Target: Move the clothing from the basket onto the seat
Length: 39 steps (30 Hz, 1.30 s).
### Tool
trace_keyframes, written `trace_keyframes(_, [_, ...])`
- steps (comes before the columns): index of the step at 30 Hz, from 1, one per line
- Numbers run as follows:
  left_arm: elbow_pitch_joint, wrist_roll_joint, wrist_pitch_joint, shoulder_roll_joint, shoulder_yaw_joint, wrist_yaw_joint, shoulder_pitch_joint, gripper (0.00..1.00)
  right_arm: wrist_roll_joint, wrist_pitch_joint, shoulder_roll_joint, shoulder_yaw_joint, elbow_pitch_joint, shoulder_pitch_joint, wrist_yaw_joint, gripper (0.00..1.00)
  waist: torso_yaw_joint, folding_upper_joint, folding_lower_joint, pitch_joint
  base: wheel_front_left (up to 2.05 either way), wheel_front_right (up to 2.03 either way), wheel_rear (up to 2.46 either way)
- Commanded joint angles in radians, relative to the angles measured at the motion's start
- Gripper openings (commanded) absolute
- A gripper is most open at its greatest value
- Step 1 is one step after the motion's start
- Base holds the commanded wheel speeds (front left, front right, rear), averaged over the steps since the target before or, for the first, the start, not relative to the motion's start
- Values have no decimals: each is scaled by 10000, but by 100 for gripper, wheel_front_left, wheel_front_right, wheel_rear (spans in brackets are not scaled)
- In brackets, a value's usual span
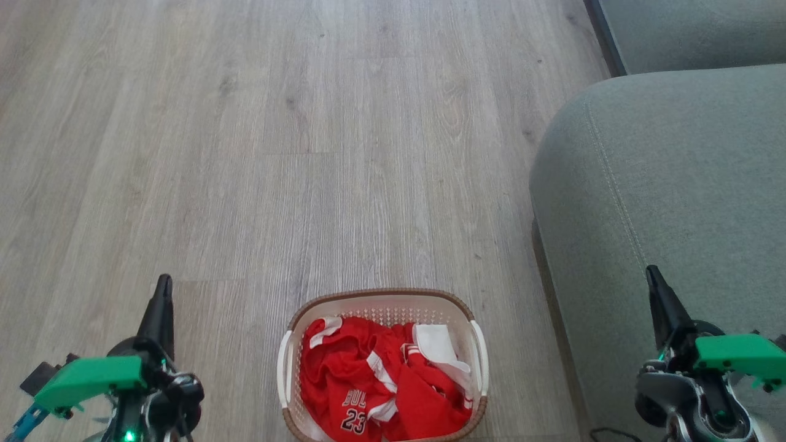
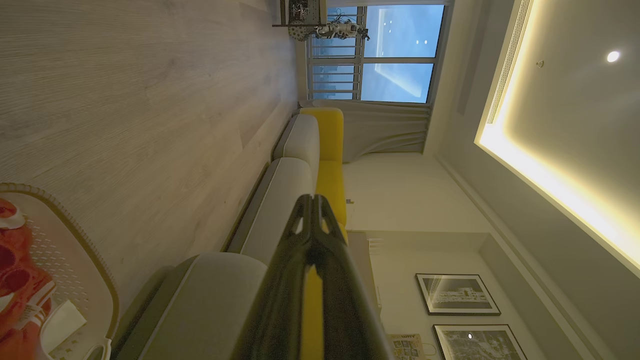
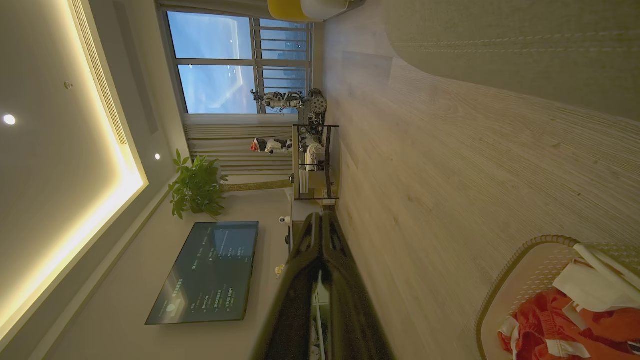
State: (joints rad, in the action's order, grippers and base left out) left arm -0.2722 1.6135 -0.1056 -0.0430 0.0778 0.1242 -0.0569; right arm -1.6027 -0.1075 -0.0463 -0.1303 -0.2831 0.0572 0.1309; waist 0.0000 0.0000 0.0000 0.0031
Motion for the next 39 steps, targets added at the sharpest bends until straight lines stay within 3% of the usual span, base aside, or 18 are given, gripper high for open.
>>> trace_keyframes(1, [272, -46, -75, -72, 358, 65, -511, 0, -62, -54, -39, 169, 383, 508, -2, 0, 0, 0, 0, 0, 0, 0, 0])
trace_keyframes(39, [272, -46, -74, -72, 358, 65, -511, 0, -62, -54, -39, 169, 383, 508, -2, 0, 0, 0, 0, 0, 0, 0, 0])
